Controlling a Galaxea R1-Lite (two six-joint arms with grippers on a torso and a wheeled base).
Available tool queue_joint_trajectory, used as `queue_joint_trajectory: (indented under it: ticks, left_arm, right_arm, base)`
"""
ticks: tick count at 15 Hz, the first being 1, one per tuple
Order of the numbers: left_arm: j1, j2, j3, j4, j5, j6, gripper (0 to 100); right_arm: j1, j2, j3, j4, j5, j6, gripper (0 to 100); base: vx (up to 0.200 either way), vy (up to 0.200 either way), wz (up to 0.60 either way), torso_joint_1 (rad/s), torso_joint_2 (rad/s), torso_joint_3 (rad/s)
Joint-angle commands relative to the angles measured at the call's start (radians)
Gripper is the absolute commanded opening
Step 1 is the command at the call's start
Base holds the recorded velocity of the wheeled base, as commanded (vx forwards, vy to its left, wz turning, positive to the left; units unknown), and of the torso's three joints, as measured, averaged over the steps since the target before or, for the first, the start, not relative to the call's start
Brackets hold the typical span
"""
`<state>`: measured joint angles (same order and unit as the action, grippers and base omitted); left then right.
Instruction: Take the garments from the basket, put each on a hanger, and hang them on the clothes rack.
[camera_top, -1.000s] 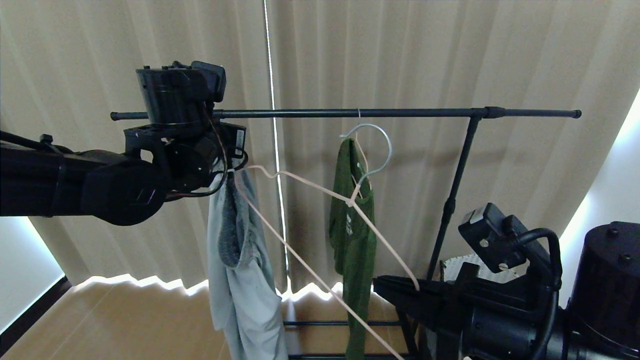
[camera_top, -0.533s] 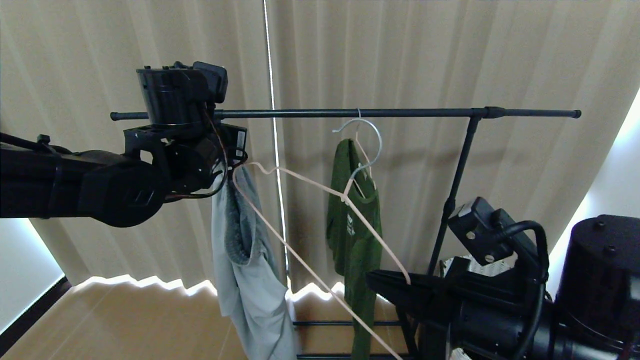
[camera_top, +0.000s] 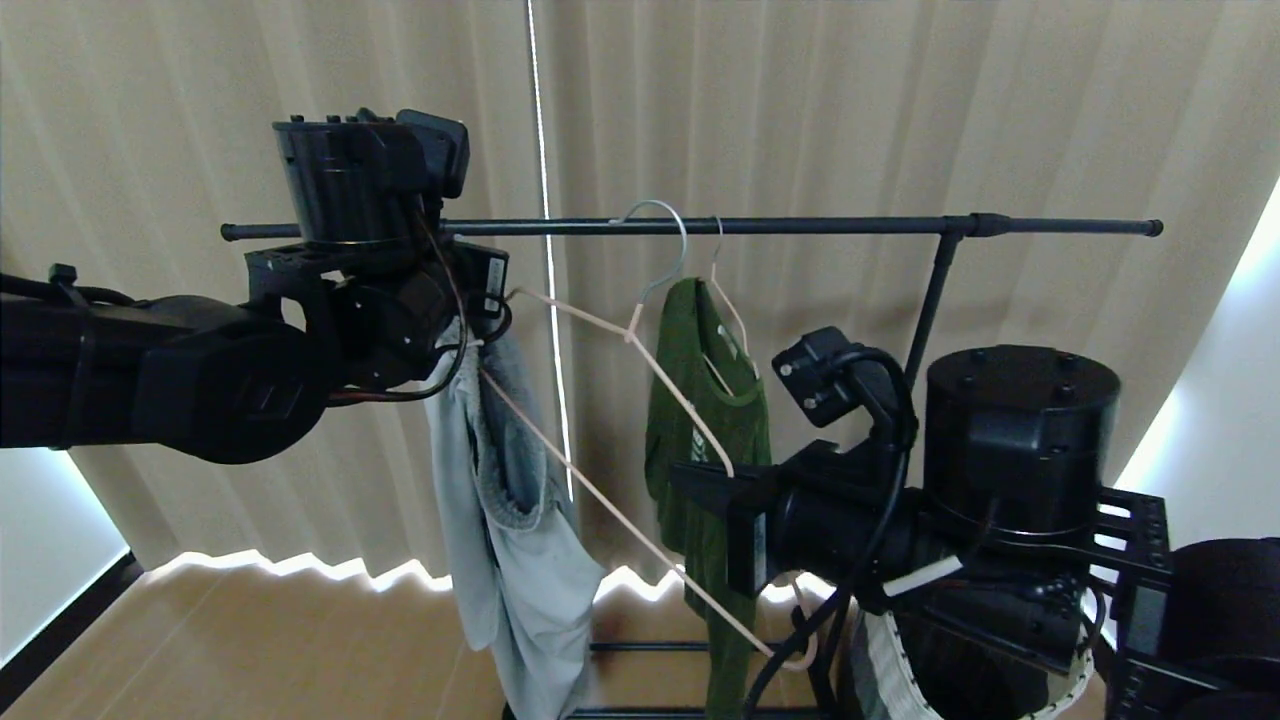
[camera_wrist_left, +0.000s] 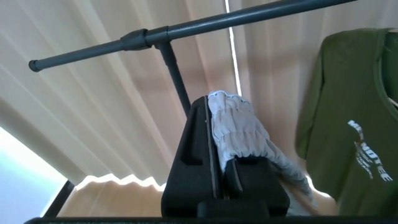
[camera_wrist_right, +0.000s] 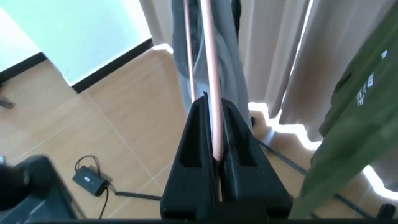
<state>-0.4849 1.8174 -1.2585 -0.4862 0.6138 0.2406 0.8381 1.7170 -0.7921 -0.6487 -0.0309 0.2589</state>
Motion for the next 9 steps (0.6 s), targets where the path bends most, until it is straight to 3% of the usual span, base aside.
queue_joint_trajectory:
  ticks: [1, 6, 9]
  left_arm:
    - [-0.023, -0.024, 0.014, 0.000, 0.004, 0.000, 0]
    - [-0.124, -0.118, 0.110, 0.000, -0.022, 0.006, 0]
    - [-0.161, -0.147, 0.148, 0.000, -0.158, 0.005, 0]
  right_arm:
    - [-0.007, 0.102, -0.085, 0.011, -0.001, 0.000, 0]
    - [-0.031, 0.136, -0.197, 0.141, 0.000, 0.000, 0]
    - [-0.033, 0.133, -0.220, 0.184, -0.001, 0.000, 0]
  base:
    - [0.000, 0.000, 0.00, 0.000, 0.00, 0.000]
    - [0.000, 0.000, 0.00, 0.000, 0.00, 0.000]
    - [0.000, 0.000, 0.00, 0.000, 0.00, 0.000]
